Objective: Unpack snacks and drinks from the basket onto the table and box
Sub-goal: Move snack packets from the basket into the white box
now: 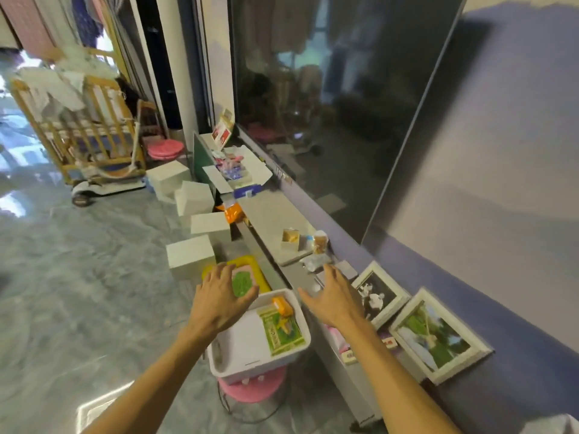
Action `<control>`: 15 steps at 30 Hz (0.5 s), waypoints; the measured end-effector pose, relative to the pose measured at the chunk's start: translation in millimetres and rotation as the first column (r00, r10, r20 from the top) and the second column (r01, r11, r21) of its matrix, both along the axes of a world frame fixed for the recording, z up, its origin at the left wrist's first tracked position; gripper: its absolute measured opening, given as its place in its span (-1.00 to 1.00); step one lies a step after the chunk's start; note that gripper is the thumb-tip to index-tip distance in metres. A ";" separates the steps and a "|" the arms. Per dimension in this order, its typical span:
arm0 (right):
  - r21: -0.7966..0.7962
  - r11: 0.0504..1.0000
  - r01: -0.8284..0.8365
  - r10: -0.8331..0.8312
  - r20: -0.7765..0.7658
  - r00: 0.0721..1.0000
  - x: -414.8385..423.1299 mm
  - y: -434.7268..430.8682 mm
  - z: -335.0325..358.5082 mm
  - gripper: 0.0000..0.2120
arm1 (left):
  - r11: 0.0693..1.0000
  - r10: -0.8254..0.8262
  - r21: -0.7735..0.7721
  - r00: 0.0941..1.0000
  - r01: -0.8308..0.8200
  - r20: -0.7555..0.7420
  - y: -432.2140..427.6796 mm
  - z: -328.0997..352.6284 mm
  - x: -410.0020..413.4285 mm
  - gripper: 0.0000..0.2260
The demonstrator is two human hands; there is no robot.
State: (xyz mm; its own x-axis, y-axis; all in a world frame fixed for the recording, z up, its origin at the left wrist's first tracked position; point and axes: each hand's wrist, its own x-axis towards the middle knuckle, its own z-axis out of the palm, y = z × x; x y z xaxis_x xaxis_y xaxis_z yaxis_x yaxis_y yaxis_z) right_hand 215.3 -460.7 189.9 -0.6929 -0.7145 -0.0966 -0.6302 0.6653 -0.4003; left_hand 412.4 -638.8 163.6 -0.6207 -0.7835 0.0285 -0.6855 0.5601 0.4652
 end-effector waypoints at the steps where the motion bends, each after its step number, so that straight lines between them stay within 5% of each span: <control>1: 0.027 1.000 0.002 -0.002 0.003 1.000 -1.6 -17.5 -16.5 0.03 | 0.999 0.002 0.032 1.000 -0.003 0.022 -12.1 -17.3 -4.8 -0.16; 9: 0.224 0.969 -0.101 0.072 0.133 0.989 -29.1 -104.5 -158.2 -0.25 | 0.947 0.019 0.315 0.987 -0.069 0.160 -42.9 -166.7 -49.6 -0.14; 15: 0.284 0.933 -0.219 0.173 0.179 0.968 -78.0 -168.6 -316.2 -0.34 | 0.779 0.178 0.567 0.961 -0.268 0.210 -46.2 -325.8 -102.5 -0.02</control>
